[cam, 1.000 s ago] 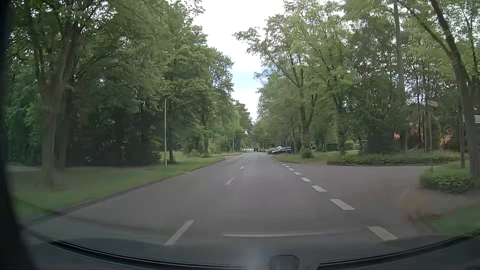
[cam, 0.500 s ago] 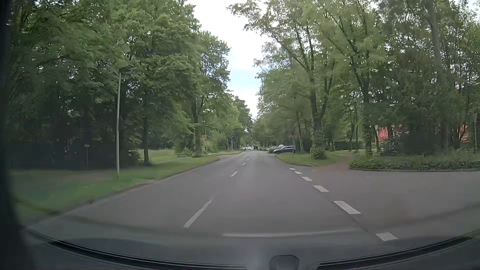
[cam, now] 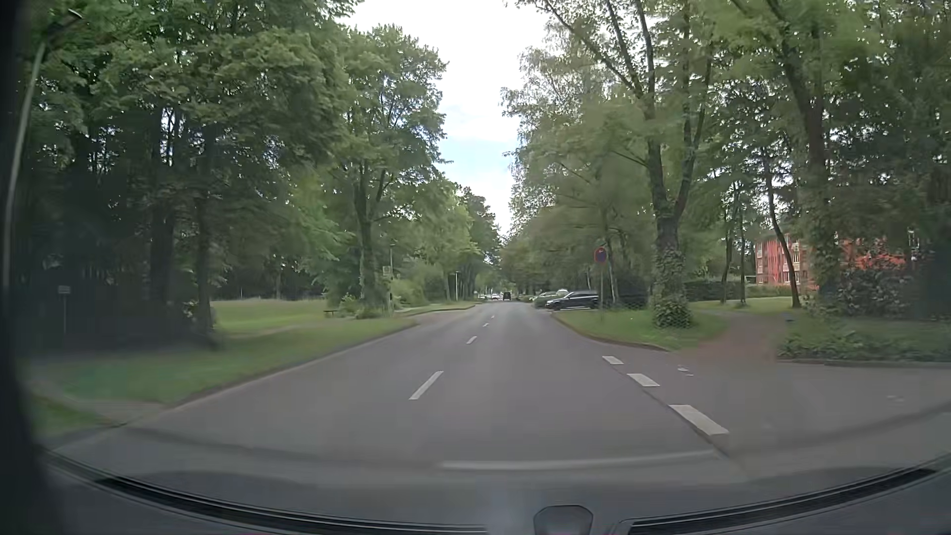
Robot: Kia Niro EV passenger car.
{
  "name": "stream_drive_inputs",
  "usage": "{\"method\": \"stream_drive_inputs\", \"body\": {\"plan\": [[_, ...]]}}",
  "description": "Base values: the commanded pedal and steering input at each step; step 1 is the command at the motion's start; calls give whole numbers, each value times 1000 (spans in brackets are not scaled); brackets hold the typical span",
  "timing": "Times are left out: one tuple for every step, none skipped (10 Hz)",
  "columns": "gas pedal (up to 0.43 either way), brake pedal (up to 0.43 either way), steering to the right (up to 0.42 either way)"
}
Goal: Follow the waypoints while adhering to traffic rules and regulations
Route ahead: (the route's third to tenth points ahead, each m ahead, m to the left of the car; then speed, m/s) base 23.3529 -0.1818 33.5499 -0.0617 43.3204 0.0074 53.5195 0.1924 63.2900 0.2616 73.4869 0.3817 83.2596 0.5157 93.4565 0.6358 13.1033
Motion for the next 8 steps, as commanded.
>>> {"method": "stream_drive_inputs", "body": {"plan": [[150,6,1],[150,6,1],[150,6,1],[150,6,1],[150,6,1],[150,6,1],[150,6,1],[150,6,1]]}}
